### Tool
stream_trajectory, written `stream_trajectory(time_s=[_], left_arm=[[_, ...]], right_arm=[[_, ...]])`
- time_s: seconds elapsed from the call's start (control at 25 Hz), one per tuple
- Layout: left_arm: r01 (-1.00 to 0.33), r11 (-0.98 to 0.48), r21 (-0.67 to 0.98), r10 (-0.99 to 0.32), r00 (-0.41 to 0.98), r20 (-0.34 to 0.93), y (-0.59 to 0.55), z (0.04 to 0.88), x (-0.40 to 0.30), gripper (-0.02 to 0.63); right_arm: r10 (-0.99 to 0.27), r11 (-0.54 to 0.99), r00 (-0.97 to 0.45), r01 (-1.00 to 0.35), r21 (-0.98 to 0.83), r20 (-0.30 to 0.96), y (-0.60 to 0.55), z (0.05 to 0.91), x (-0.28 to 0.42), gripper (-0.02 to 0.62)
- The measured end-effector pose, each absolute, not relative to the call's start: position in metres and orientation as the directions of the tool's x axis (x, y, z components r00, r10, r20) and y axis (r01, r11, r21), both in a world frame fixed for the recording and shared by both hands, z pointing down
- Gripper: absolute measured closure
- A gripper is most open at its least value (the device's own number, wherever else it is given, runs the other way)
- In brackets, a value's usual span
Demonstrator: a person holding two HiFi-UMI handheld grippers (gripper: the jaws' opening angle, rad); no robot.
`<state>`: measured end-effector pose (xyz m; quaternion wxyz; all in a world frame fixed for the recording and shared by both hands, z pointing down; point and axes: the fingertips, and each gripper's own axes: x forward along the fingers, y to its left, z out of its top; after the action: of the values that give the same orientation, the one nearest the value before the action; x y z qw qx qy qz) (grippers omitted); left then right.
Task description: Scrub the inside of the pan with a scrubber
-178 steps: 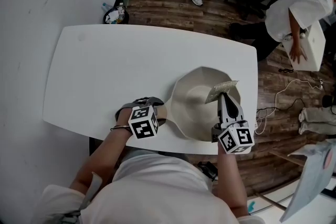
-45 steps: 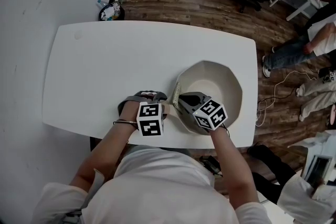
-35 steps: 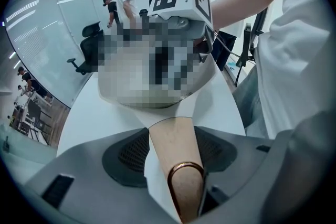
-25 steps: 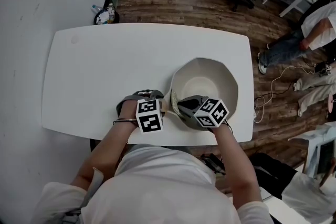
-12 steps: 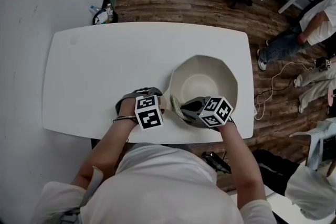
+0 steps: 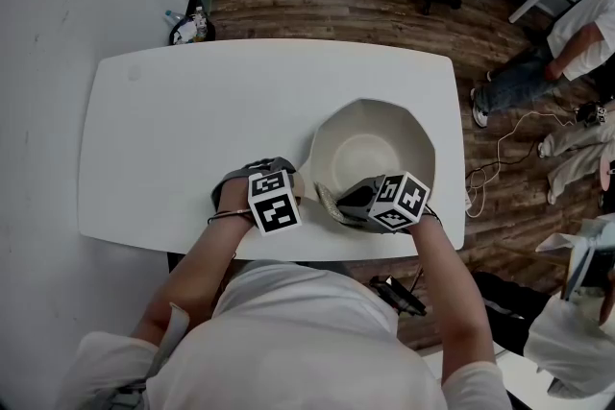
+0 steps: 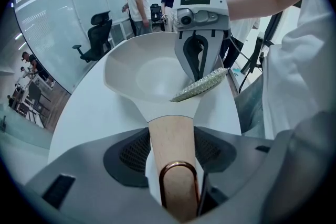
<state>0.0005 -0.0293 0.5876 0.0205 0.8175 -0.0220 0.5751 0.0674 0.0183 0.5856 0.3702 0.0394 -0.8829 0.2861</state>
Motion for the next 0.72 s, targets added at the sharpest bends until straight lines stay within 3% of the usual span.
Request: stream_trajectory(time_s=[0.72], left_arm=[[-0.102, -0.995, 0.015, -0.021, 0.341, 0.940, -0.028, 0.587, 0.001, 0.360]], right_arm=[[0.267, 0.872, -0.599, -0.183, -0.453, 0.755, 0.050, 0.585, 0.100, 0.571]])
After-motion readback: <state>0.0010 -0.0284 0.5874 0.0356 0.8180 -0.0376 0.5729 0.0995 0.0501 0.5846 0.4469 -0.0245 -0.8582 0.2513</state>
